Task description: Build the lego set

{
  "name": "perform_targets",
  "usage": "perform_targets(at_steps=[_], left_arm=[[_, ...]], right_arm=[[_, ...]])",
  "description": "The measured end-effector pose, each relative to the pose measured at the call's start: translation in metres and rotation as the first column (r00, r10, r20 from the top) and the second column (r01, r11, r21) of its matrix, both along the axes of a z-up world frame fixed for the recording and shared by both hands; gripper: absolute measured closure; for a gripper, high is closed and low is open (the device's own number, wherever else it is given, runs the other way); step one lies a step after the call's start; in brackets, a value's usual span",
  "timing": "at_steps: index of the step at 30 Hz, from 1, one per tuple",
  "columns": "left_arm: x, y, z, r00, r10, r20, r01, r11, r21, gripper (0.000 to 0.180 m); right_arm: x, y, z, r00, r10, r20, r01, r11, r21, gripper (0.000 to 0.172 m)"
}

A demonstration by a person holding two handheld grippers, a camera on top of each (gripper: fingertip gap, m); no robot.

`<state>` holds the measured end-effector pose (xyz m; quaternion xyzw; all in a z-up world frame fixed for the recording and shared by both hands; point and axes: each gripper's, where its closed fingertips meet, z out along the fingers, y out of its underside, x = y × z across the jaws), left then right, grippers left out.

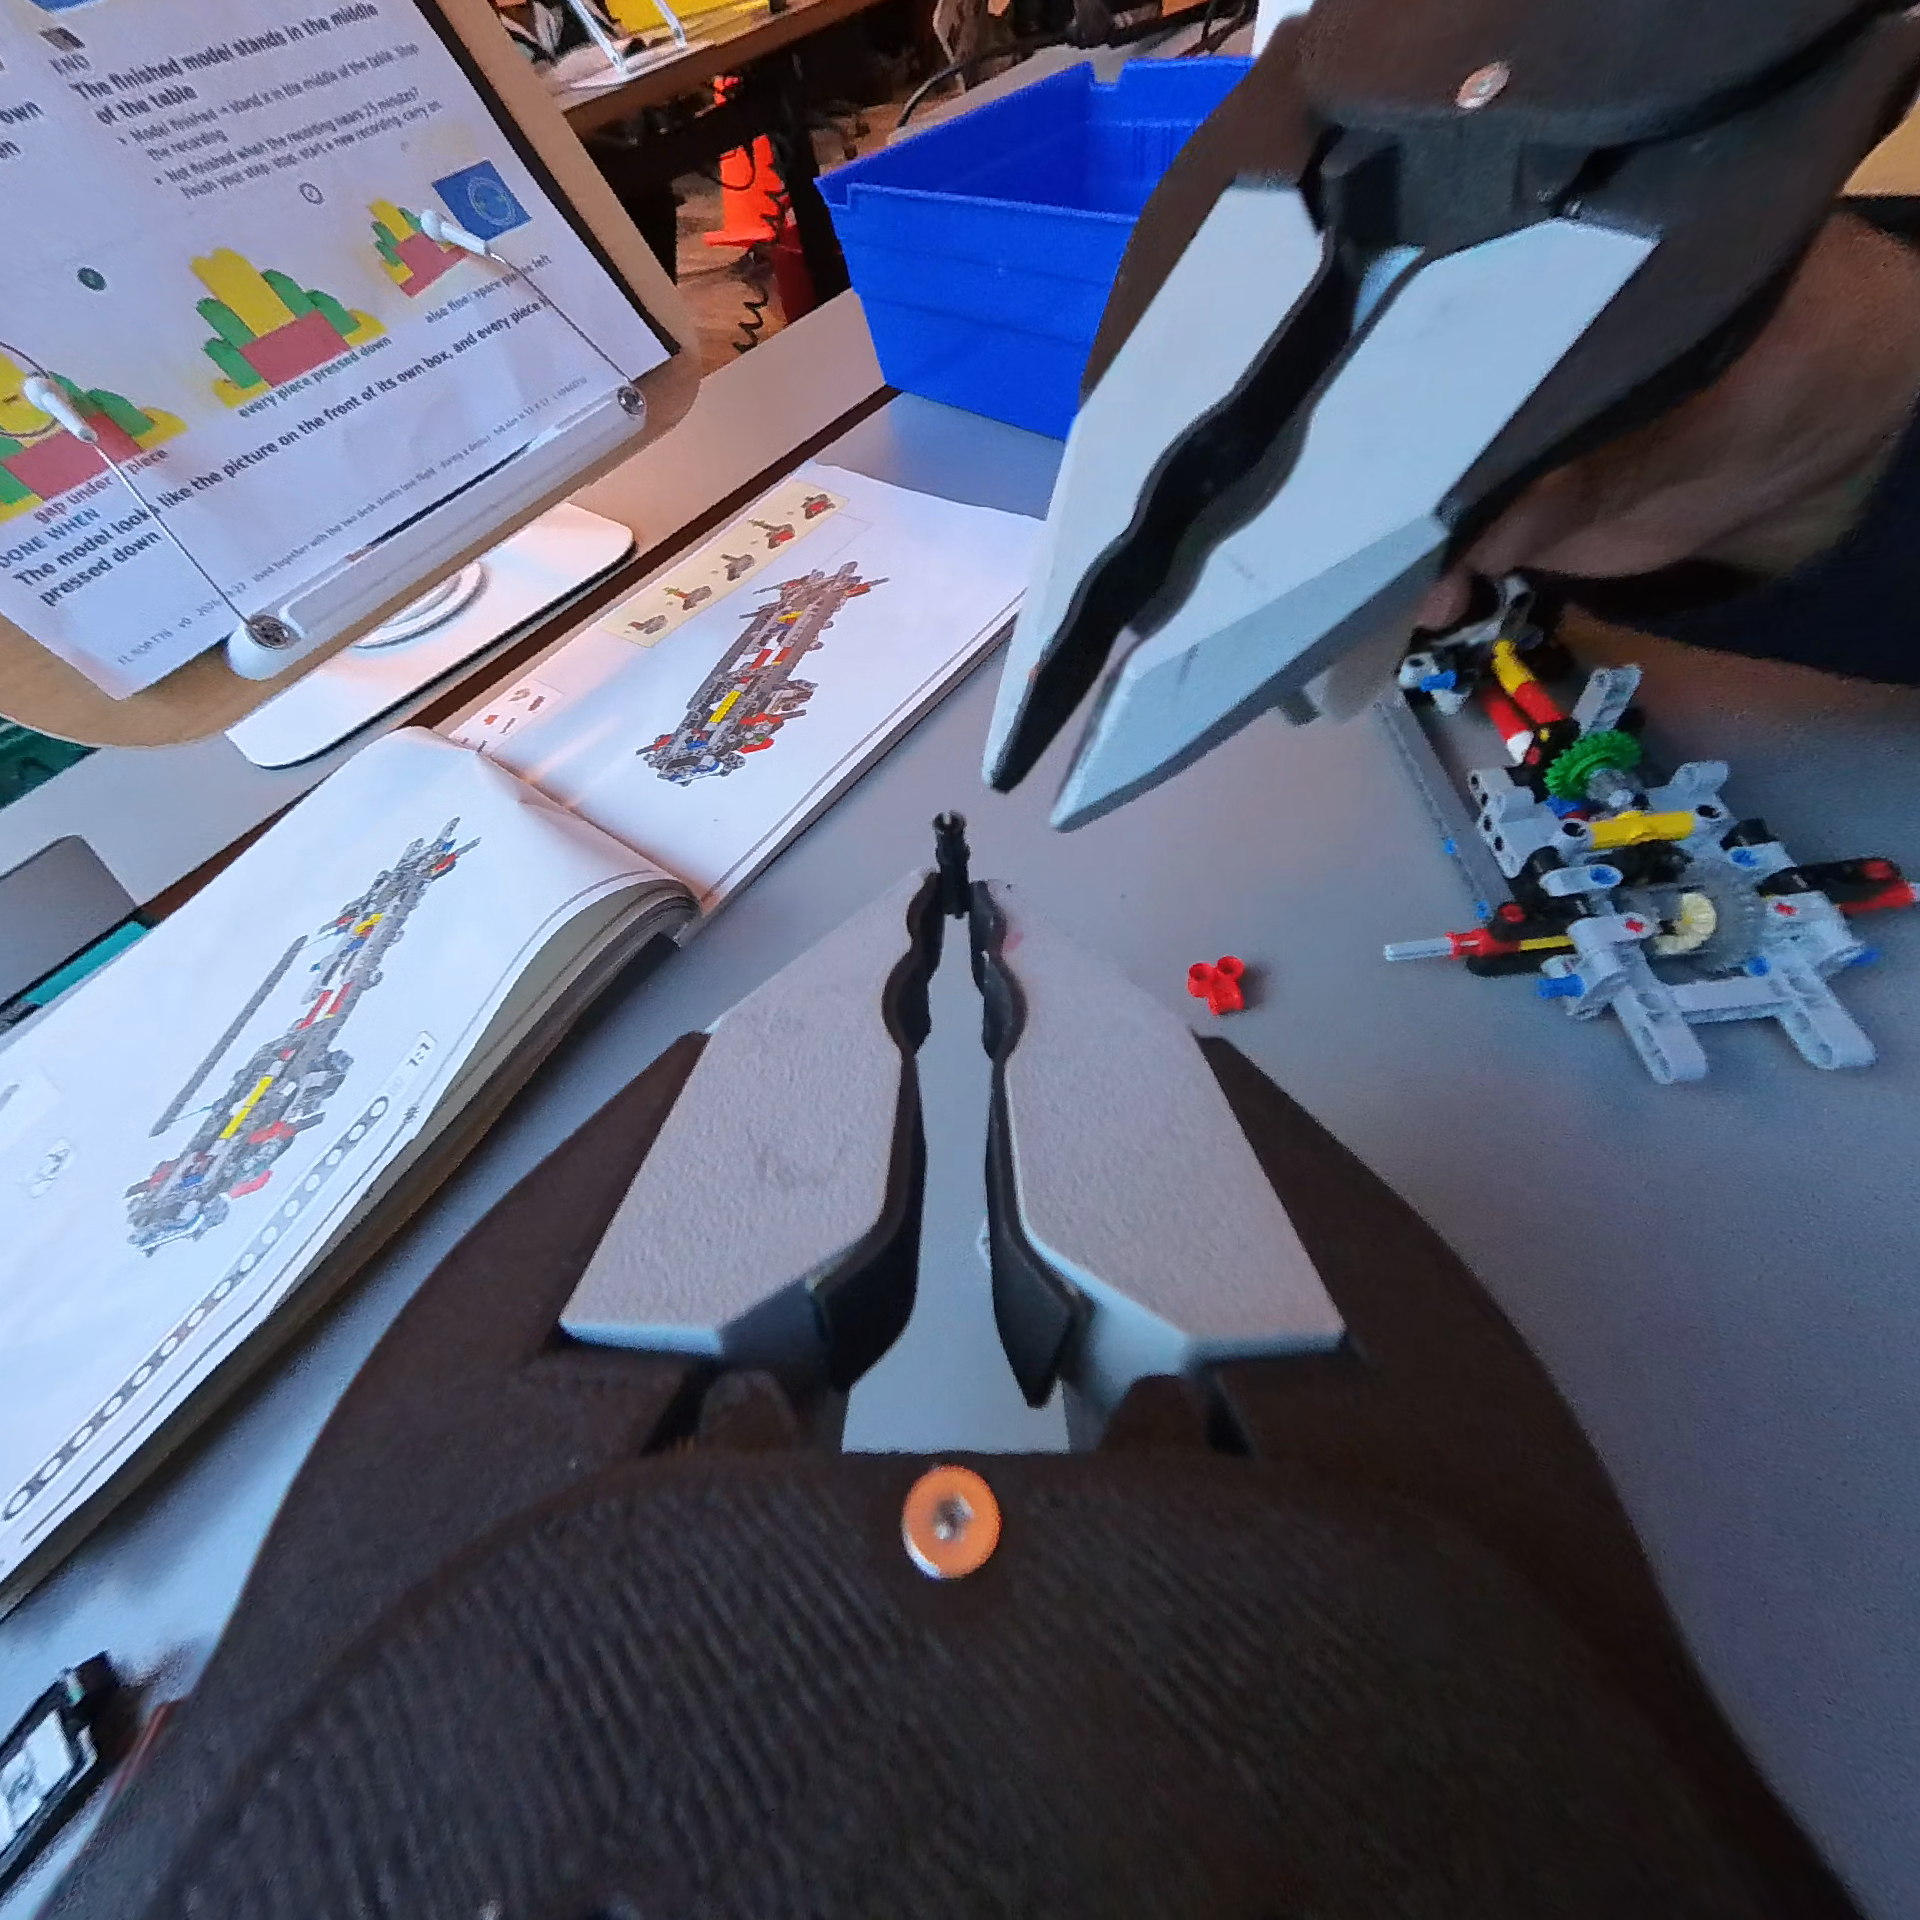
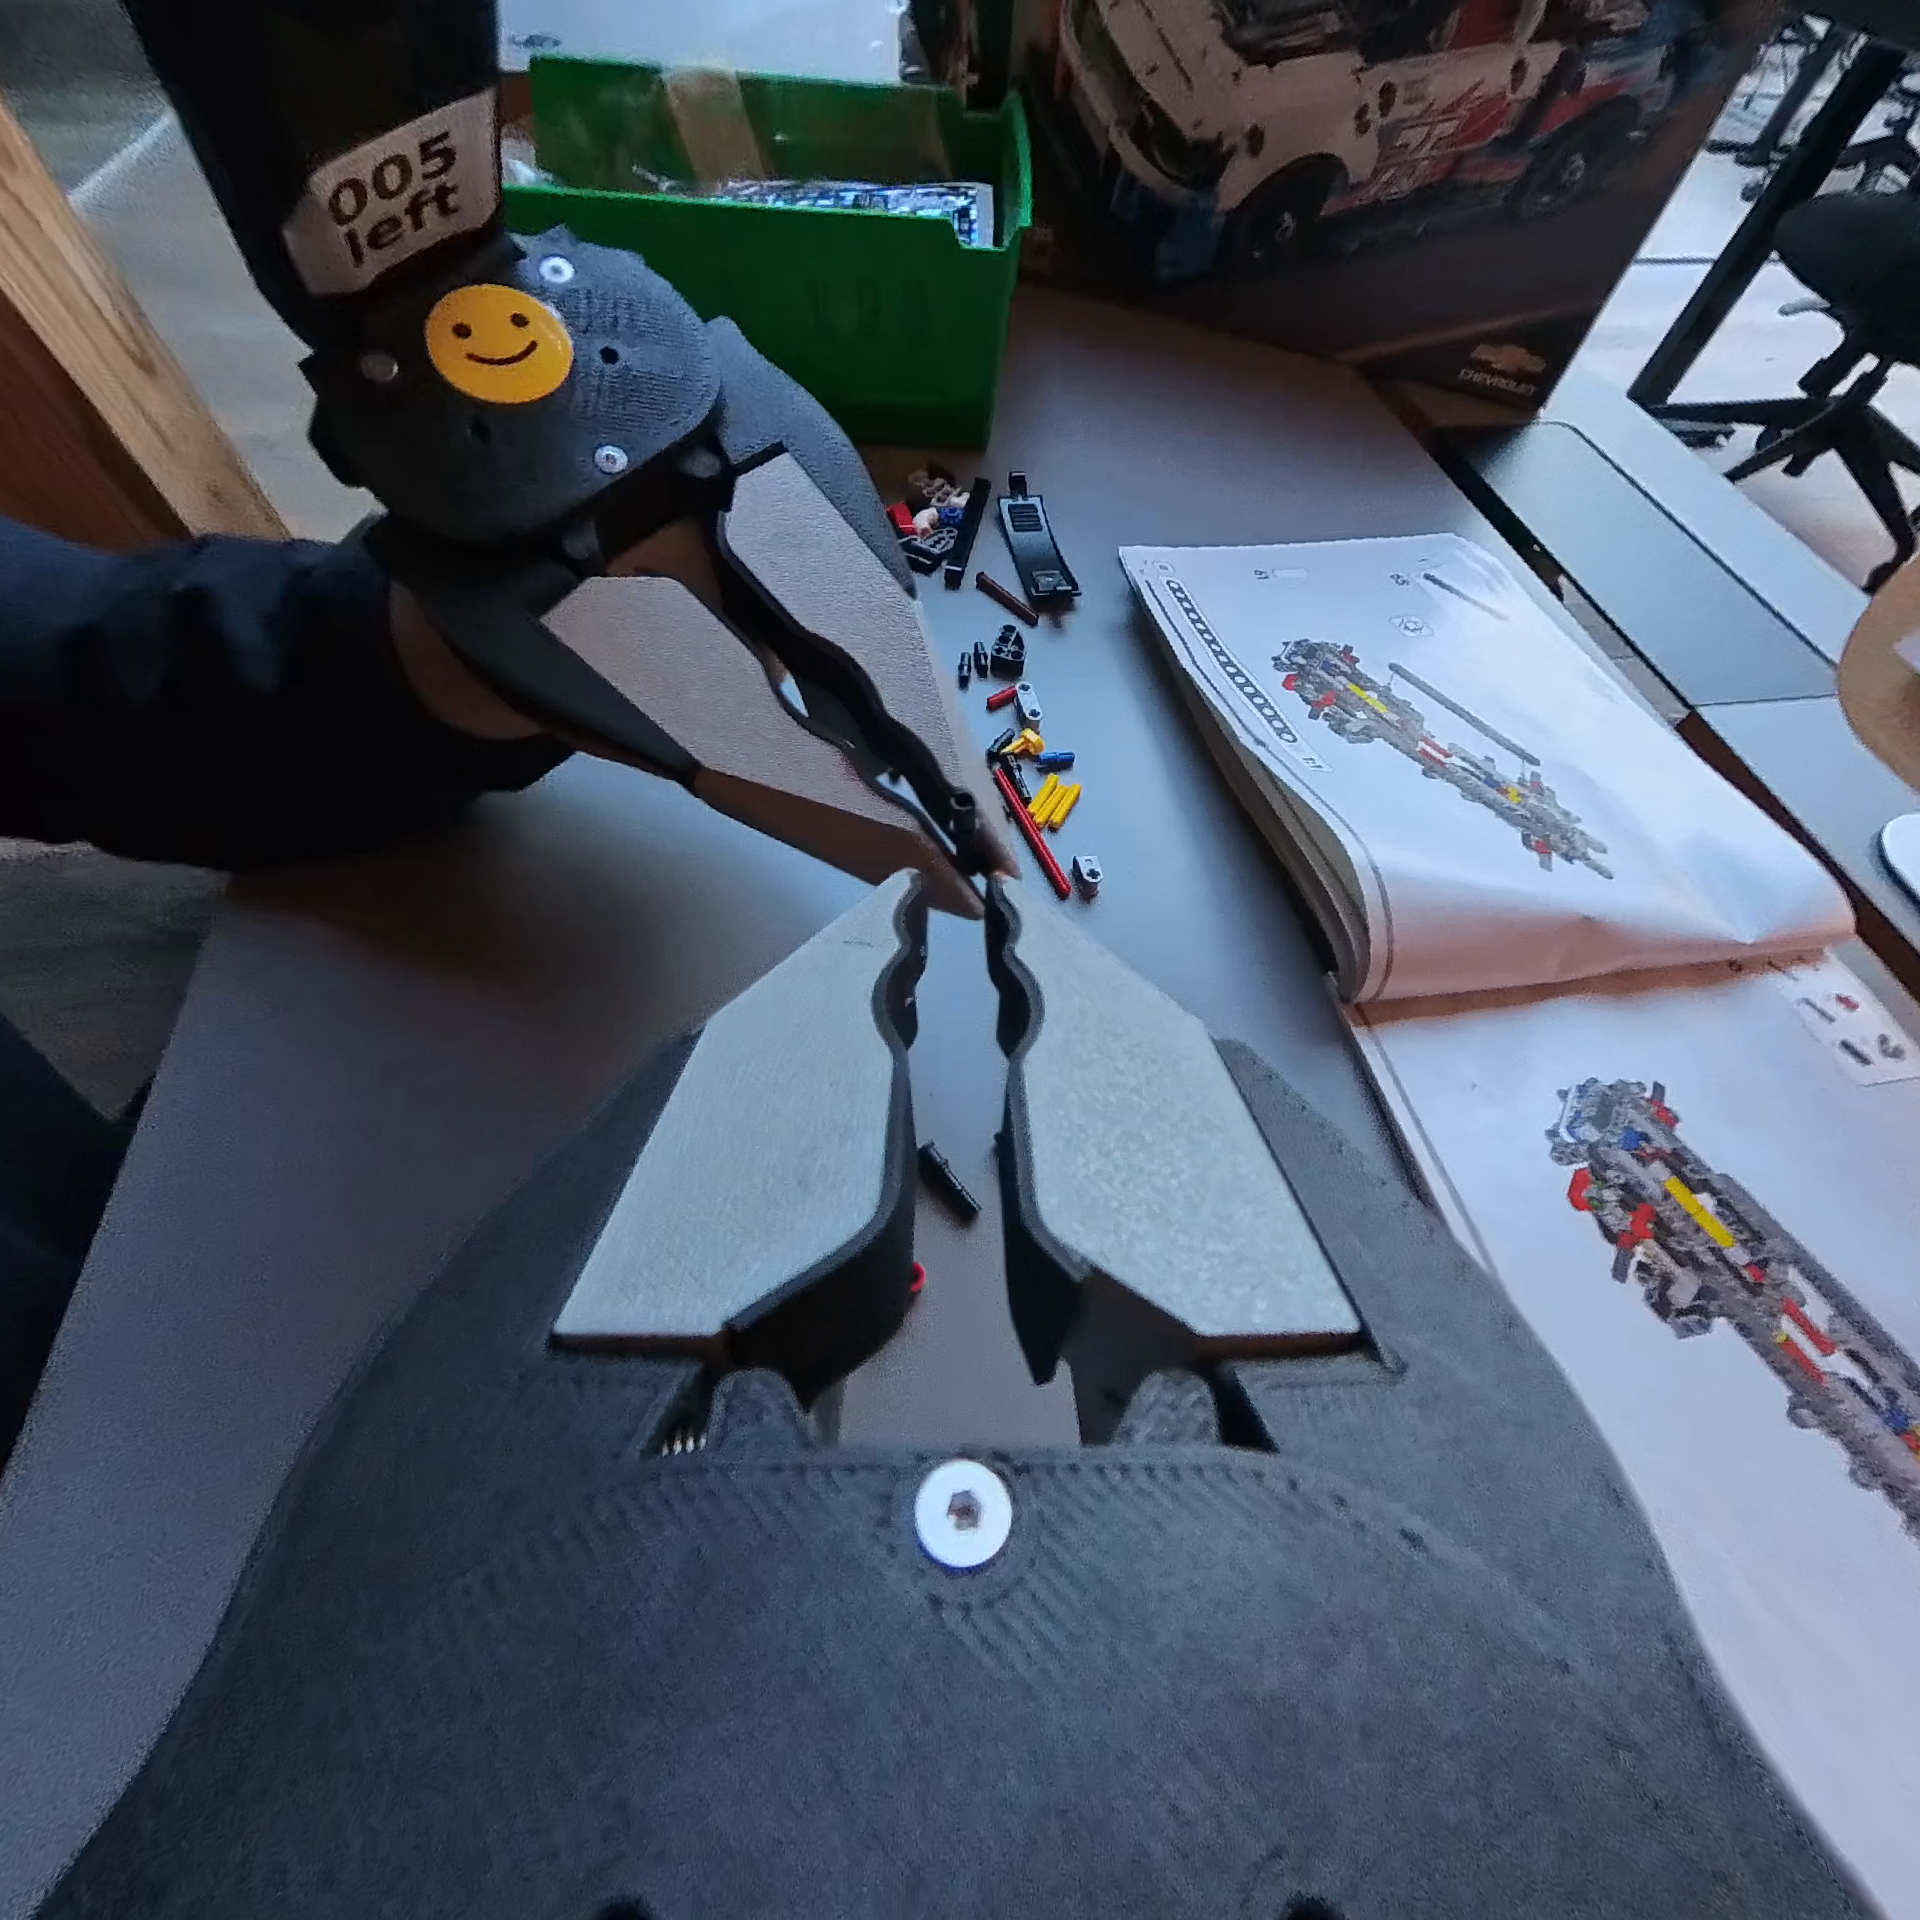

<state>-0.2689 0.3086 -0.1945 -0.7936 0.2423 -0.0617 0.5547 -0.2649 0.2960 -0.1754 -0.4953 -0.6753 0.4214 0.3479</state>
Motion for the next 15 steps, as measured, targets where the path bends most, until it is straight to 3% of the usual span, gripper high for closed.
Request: perform_targets(at_steps=[10, 11, 15], left_arm=[[0.008, -0.001, -0.011, 0.987, -0.011, -0.158, 0.012, 1.000, 0.006, 0.178], [0.006, 0.000, -0.012, 0.986, -0.002, -0.165, 0.002, 1.000, 0.000, 0.178], [0.003, -0.001, -0.007, 0.993, 0.002, -0.119, -0.001, 1.000, 0.010, 0.178]], right_arm=[[-0.010, -0.002, -0.005, 0.999, 0.016, 0.041, -0.019, 0.998, 0.067, 0.161], [-0.010, -0.003, -0.008, 0.998, 0.024, 0.056, -0.028, 0.998, 0.060, 0.171], [-0.011, 0.002, -0.005, 0.999, 0.019, 0.046, -0.017, 0.999, -0.042, 0.171]])
